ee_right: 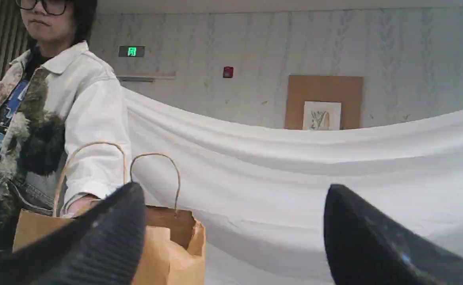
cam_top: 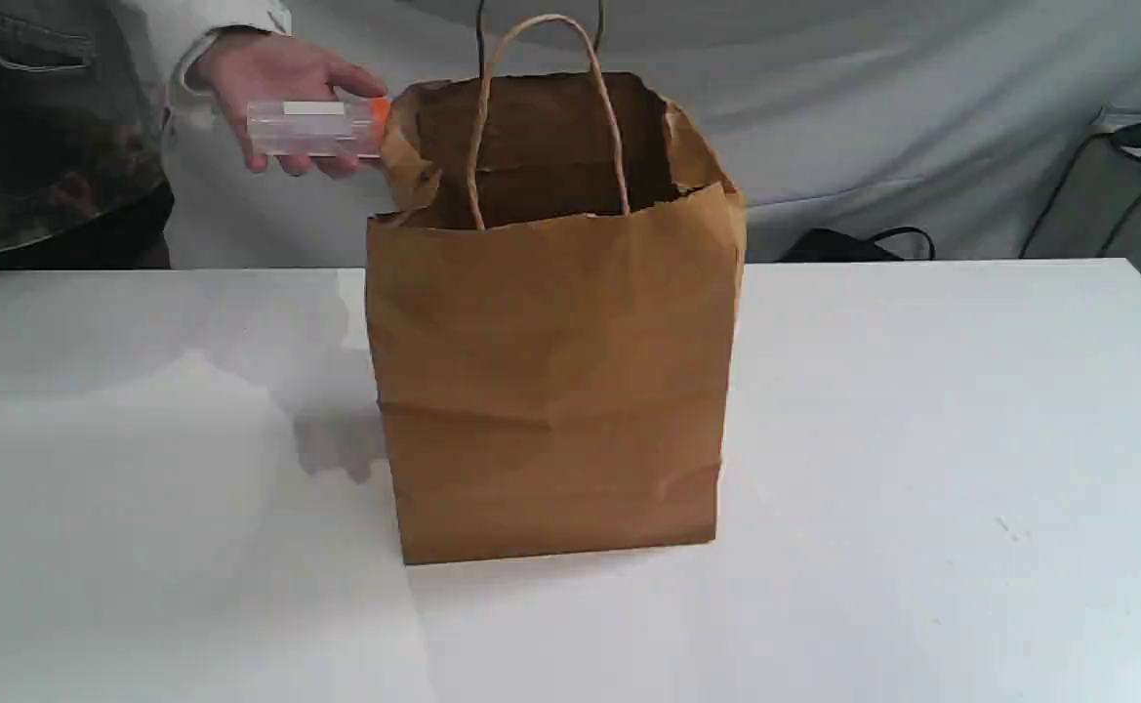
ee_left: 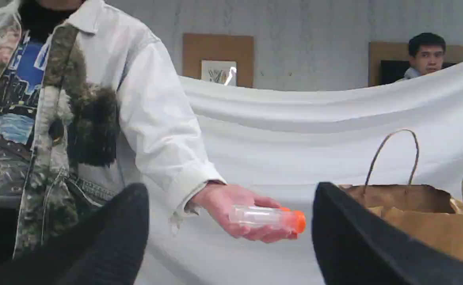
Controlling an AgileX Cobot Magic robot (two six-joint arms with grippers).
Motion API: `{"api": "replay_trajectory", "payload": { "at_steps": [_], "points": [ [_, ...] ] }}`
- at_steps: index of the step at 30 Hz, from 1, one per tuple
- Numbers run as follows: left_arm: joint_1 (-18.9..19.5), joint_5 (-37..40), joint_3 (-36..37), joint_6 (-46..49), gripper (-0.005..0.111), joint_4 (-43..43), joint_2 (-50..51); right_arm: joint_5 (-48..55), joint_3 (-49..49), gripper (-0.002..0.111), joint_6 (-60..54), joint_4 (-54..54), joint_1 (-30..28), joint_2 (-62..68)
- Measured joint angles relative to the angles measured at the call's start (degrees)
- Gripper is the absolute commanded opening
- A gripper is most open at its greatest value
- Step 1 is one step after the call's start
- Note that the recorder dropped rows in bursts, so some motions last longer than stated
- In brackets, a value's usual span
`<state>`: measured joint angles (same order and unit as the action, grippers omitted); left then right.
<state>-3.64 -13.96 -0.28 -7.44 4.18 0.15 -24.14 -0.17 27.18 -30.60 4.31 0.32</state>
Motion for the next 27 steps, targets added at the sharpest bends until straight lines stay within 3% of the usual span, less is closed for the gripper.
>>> {"api": "replay_trajectory", "payload": {
  "at_steps": [14, 18, 22, 27],
  "points": [
    [0.0, 3.2, 0.0, -7.2, 0.061, 0.0, 0.0, 1.8, 0.0, 0.063, 3.7, 0.0, 0.0, 0.0],
    [0.0, 2.7, 0.0, -16.6, 0.062, 0.4, 0.0, 1.8, 0.0, 0.063, 5.5, -0.1, 0.0, 0.0],
    [0.0, -5.5, 0.0, -25.7, 0.066, 7.9, 0.0, 1.8, 0.0, 0.063, 5.8, -0.1, 0.0, 0.0],
    [0.0, -25.5, 0.0, -35.6, 0.068, 19.1, 0.0, 1.8, 0.0, 0.063, 6.0, -0.1, 0.0, 0.0]
  ]
}}
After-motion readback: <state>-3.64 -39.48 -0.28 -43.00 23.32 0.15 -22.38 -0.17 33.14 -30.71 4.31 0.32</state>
